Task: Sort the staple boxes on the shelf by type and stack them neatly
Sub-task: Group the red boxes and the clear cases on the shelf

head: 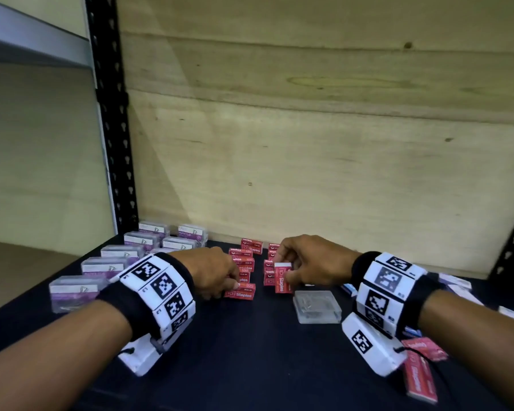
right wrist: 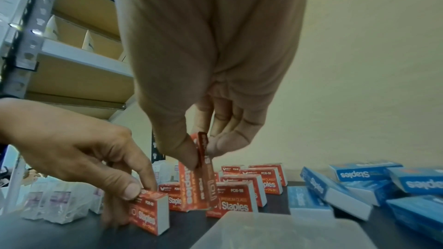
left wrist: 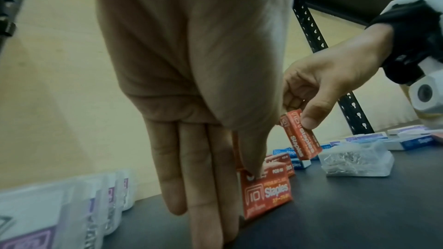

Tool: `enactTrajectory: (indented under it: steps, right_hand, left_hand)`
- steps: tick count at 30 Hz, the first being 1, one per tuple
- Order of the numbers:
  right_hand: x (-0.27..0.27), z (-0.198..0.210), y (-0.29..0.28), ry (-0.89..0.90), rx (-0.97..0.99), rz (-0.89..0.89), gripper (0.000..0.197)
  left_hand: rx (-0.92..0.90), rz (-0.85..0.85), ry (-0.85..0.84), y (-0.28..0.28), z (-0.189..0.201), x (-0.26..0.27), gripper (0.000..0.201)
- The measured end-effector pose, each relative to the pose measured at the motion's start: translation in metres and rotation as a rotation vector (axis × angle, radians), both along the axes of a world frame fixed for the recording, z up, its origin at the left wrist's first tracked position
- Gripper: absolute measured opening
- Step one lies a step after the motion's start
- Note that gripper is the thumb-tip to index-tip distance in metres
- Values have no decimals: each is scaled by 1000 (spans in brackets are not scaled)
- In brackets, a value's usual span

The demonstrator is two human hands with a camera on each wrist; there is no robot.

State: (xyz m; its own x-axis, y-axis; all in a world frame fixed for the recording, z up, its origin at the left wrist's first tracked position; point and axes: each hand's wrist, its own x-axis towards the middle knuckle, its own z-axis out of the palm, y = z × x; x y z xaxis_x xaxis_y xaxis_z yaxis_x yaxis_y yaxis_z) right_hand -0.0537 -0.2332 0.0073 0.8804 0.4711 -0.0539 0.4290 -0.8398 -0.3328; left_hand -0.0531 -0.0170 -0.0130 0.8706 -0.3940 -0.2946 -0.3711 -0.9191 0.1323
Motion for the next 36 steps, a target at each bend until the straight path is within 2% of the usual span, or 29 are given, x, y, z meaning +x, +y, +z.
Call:
enactTrajectory:
  steps: [3,9,14,21,24,26,28,31,34,36]
  right_hand:
    - [2,1,5,-5,-54,30,18]
    - [9,-6,14,-7,-240,170,28]
    - [19,-17,17,-9,-356,165,32]
    - [24,-19,15,10,-331,143,35]
    - [23,-13,10,-6,-313,118,33]
    - [21,-5,2,-31,-323,101,26]
    - [18,5,-11,-28,-338,80,24]
    - [13,16,-35,11,-356,23,30]
    - [3,21,-61,44,-413,-43,31]
    - [-6,23,-79,56,-459,-85,31]
  left_hand:
    - [-33,25,44,-1,-1,2,22]
    - [-46,49,74,-1,0,8,16]
    - [-77,62,74,2,0,8,18]
    - [-88,69,63,0,2,3,18]
    - [-71,58,60,2,8,-5,26]
    - [23,35,6,3,12,-12,33]
    - [151,7,-155,2,17,-18,38]
    - [183,-56,-335,-11,26,-28,33]
    - [160,-178,-329,-38,27,-32,32]
    - [152,-248,-293,-57,24,-31,38]
